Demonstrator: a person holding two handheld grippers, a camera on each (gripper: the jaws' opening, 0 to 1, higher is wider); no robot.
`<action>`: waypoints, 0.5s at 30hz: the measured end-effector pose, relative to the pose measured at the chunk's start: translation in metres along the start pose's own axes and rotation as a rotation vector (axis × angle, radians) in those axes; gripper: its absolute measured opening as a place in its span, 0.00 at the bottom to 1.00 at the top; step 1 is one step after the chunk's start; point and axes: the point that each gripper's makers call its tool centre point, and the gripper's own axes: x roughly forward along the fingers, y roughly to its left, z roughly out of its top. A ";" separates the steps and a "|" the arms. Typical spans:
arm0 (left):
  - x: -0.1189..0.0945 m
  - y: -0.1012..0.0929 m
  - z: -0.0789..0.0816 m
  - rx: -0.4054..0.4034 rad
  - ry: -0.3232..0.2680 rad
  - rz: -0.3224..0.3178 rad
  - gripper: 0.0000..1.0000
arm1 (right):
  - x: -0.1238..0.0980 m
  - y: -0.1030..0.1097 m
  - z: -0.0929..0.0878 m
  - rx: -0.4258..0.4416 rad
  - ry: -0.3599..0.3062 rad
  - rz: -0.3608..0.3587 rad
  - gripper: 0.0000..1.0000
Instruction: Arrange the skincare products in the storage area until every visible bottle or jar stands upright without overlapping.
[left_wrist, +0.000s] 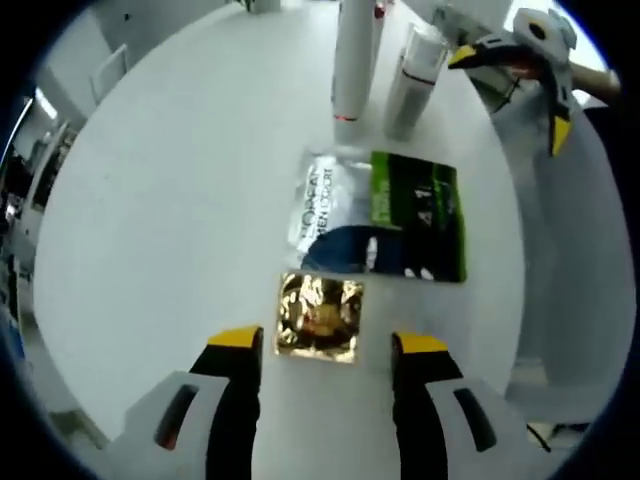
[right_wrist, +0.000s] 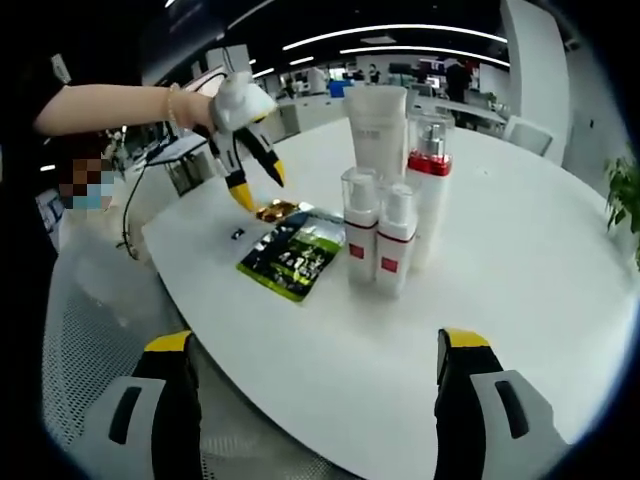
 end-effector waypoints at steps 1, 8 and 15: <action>-0.001 -0.001 -0.002 -0.007 -0.005 0.003 0.49 | 0.000 0.000 0.000 -0.003 0.001 0.002 0.99; -0.015 -0.012 -0.007 -0.065 -0.033 0.046 0.56 | -0.001 0.003 0.000 -0.015 0.002 0.007 0.99; -0.033 -0.025 0.005 -0.163 -0.136 0.081 0.62 | 0.000 0.006 -0.001 -0.021 0.004 0.028 0.99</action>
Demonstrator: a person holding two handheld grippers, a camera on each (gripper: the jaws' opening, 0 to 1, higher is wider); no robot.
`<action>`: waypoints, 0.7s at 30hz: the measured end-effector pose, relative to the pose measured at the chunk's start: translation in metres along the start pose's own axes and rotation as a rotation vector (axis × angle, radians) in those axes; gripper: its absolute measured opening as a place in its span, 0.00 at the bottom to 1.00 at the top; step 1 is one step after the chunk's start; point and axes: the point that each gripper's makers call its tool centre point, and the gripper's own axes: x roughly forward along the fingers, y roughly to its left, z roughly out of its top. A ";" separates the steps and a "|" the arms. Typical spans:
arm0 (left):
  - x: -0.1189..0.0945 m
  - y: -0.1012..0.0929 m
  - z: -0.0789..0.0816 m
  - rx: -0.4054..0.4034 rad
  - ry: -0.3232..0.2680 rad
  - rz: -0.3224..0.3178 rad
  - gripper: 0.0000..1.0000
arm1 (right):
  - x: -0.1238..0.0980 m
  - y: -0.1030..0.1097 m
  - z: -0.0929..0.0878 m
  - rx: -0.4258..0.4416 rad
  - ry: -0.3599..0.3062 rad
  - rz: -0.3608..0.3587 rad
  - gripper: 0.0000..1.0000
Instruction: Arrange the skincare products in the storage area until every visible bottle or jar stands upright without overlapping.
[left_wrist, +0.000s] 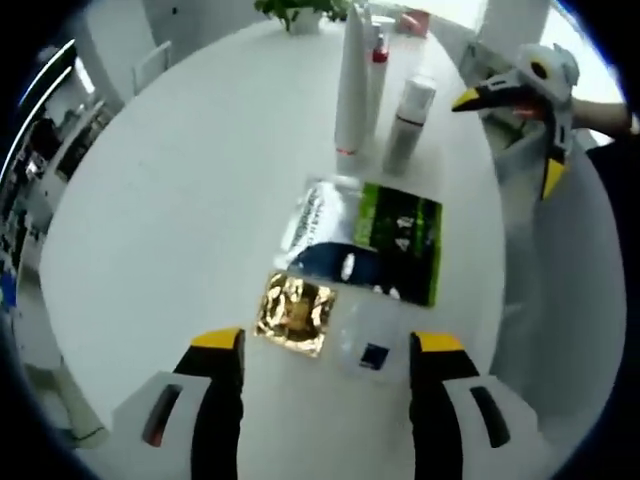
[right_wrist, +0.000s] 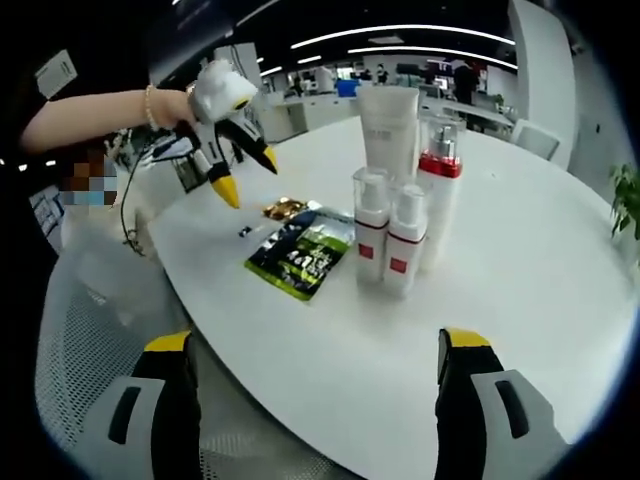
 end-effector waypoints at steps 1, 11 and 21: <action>-0.001 0.000 0.000 -0.009 -0.008 0.008 0.62 | 0.000 0.000 0.000 -0.001 0.001 0.001 0.99; -0.028 -0.013 -0.002 -0.262 -0.206 0.078 0.79 | -0.001 0.000 0.000 0.017 -0.005 0.003 0.99; -0.061 -0.022 -0.008 -0.470 -0.421 0.221 0.82 | -0.001 0.001 0.002 0.018 -0.017 0.010 0.99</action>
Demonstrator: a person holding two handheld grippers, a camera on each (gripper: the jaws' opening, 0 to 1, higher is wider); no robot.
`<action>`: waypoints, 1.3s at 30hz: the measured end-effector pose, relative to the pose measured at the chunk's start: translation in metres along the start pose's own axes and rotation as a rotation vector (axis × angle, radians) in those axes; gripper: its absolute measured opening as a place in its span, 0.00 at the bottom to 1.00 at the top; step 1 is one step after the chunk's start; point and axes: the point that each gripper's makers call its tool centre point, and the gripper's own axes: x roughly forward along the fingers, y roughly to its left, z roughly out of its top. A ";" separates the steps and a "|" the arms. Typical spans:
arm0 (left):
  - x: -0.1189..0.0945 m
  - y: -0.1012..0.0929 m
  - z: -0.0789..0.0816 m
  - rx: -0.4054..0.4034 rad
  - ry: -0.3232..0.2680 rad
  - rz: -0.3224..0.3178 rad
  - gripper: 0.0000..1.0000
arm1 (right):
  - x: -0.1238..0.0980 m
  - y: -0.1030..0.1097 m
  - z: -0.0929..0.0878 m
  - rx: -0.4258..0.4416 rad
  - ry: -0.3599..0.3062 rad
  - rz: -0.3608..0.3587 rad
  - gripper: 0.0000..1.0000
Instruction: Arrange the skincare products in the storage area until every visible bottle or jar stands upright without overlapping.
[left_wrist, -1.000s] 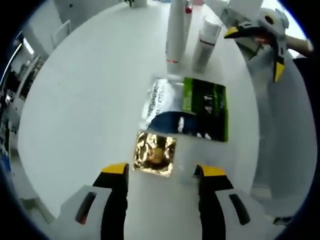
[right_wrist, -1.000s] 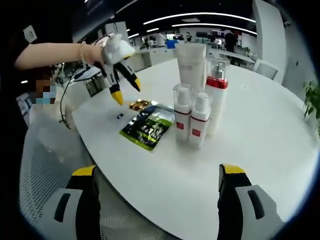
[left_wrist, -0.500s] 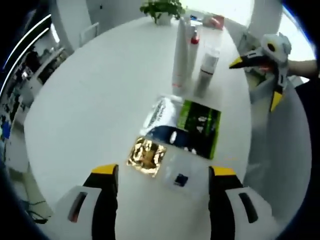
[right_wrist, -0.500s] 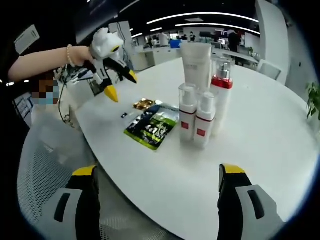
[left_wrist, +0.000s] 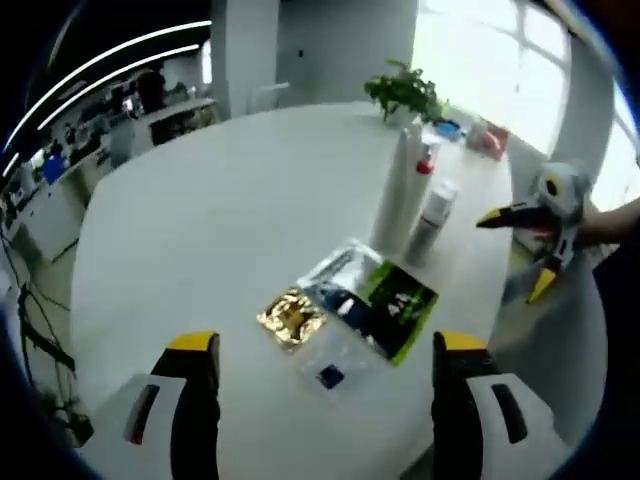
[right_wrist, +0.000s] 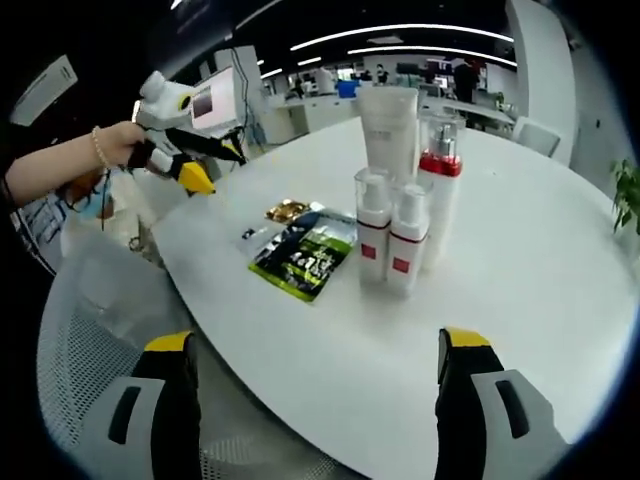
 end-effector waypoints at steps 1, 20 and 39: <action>-0.004 -0.001 -0.001 -0.011 -0.017 0.008 0.82 | 0.000 0.000 0.001 0.003 -0.003 0.000 0.99; -0.049 -0.017 -0.016 -0.198 -0.334 0.191 0.74 | -0.001 -0.002 0.006 0.022 -0.036 -0.005 0.99; -0.049 -0.006 -0.030 -0.257 -0.334 0.217 0.71 | -0.003 -0.005 0.007 0.002 -0.040 -0.029 0.98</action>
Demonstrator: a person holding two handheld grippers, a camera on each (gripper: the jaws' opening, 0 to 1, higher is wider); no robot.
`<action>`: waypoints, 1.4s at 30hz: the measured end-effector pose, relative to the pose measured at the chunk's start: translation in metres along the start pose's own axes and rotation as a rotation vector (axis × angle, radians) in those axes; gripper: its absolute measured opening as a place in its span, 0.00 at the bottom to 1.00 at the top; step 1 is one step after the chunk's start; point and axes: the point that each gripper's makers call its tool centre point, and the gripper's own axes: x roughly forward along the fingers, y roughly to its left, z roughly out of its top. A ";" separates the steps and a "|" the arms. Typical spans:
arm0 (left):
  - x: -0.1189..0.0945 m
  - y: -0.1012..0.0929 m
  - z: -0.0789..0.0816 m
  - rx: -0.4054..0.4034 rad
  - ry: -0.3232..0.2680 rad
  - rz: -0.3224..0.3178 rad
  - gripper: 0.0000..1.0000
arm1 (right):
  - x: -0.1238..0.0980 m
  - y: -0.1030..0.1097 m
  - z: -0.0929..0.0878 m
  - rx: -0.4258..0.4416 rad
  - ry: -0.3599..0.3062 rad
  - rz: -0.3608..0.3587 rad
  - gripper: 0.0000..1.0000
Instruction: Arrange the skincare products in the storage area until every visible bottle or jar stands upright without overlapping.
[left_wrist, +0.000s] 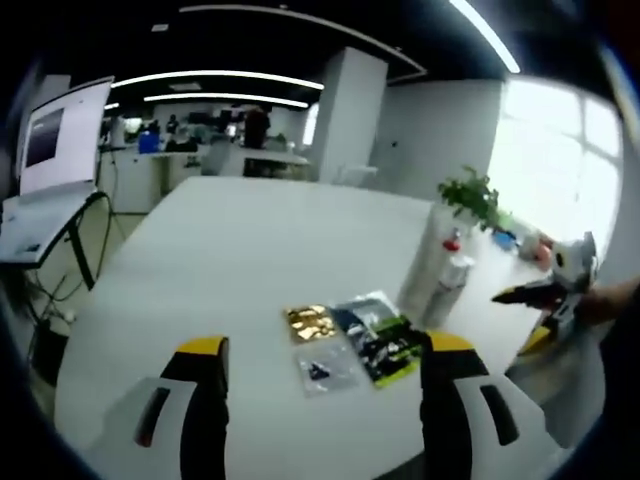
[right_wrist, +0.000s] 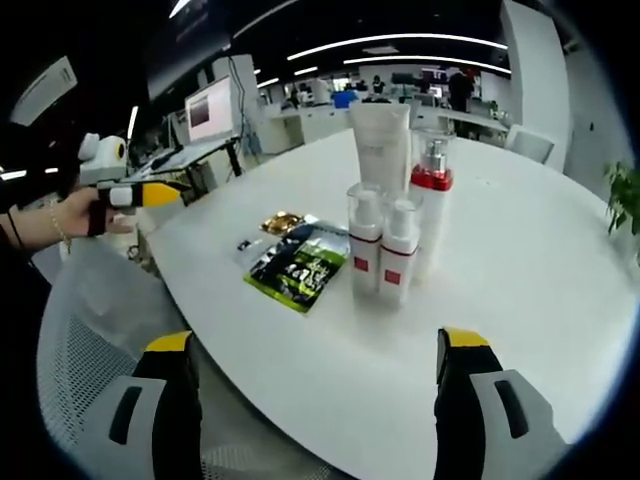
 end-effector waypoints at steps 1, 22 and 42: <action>0.000 0.000 0.000 0.000 0.000 0.000 0.71 | 0.000 0.000 0.000 0.001 -0.002 -0.001 0.98; -0.004 -0.008 -0.004 -0.037 0.018 -0.019 0.70 | -0.001 0.005 -0.004 -0.008 0.009 0.010 0.98; -0.004 -0.005 -0.008 -0.060 0.027 -0.024 0.69 | -0.001 0.007 -0.004 -0.005 0.017 0.012 0.98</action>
